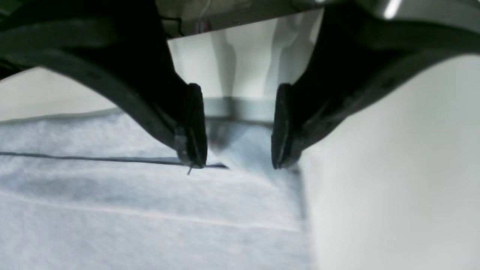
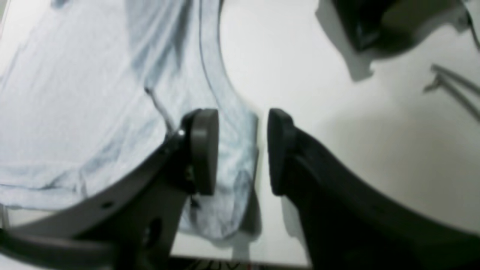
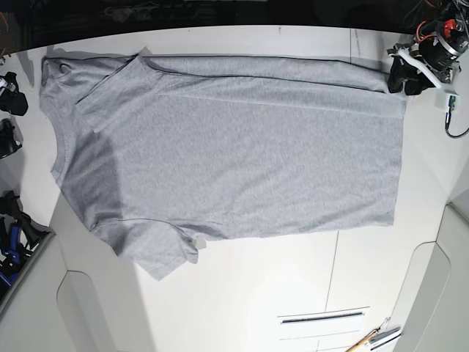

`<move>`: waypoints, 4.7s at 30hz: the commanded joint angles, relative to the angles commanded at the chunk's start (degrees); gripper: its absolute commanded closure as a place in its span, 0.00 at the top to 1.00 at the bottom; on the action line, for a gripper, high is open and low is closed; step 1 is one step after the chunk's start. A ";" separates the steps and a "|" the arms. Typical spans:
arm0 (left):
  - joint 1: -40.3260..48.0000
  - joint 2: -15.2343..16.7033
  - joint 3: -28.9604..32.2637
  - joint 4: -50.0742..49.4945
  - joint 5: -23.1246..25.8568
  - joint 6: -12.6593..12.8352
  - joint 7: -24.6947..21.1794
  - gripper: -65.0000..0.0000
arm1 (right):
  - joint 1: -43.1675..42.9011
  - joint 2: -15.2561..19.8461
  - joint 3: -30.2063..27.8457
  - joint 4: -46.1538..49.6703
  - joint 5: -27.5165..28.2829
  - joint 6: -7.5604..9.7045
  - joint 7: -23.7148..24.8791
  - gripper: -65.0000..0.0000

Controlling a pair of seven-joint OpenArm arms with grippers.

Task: Fold the T-shirt properly
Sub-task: 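Pull the folded edge back toward the arms and release both grippers, then grasp the shirt's hem edge with both grippers, then lift the hem and fold it over toward the shoulder fold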

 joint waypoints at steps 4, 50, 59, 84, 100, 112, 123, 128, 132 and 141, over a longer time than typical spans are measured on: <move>0.00 0.02 -6.84 0.02 -0.42 -0.02 0.28 0.49 | 2.56 0.00 0.00 -0.02 -1.38 0.00 2.16 0.33; -36.52 -6.91 11.45 -30.77 8.59 1.68 -12.26 0.49 | 34.95 0.15 -15.98 -25.11 -21.40 -2.97 20.83 0.33; -49.29 -7.45 16.17 -47.47 10.45 1.66 -14.49 0.49 | 45.03 0.13 -21.29 -39.23 -23.58 -2.78 24.41 0.33; -52.70 -4.11 16.17 -59.14 4.33 -1.40 -12.33 0.49 | 45.83 -0.17 -36.26 -45.64 -26.82 -2.95 32.57 0.69; -52.72 -3.74 16.17 -59.14 2.84 -1.84 -12.13 0.49 | 45.83 -9.22 -36.26 -45.94 -30.21 -0.81 32.39 0.69; -55.43 -2.34 16.35 -59.14 4.17 -1.77 -12.20 0.49 | 45.81 -9.51 -36.26 -45.94 -32.39 -0.81 32.33 0.69; -55.56 -2.36 18.80 -59.14 6.93 2.51 -14.27 0.07 | 45.79 -9.51 -36.26 -45.94 -37.94 -0.81 32.28 0.18; -55.56 -2.71 18.80 -59.12 6.93 0.85 -13.84 0.00 | 45.83 -8.70 -36.26 -45.51 -39.17 -0.57 32.26 0.00; -55.52 -3.67 18.80 -58.25 6.88 -3.54 -13.05 0.00 | 45.81 -8.22 -36.26 -43.41 -39.15 -0.44 29.66 0.00; -51.93 -6.56 18.80 -46.80 6.75 -4.42 -6.51 0.00 | 40.57 -5.97 -36.26 -31.63 -32.13 -0.42 22.08 0.00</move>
